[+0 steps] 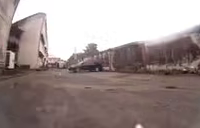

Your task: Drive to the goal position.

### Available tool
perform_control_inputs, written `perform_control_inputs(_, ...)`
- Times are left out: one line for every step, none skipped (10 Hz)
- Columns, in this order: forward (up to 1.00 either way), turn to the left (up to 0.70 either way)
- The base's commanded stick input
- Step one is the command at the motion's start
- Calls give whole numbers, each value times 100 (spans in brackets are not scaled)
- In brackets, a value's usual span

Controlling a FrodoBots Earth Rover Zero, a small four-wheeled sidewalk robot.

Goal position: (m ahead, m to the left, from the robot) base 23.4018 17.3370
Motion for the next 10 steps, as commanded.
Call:
perform_control_inputs(70, 53)
perform_control_inputs(70, 53)
perform_control_inputs(70, 53)
perform_control_inputs(70, 53)
perform_control_inputs(70, 53)
perform_control_inputs(70, 53)
perform_control_inputs(70, 53)
perform_control_inputs(70, 40)
perform_control_inputs(70, 18)
perform_control_inputs(70, 18)
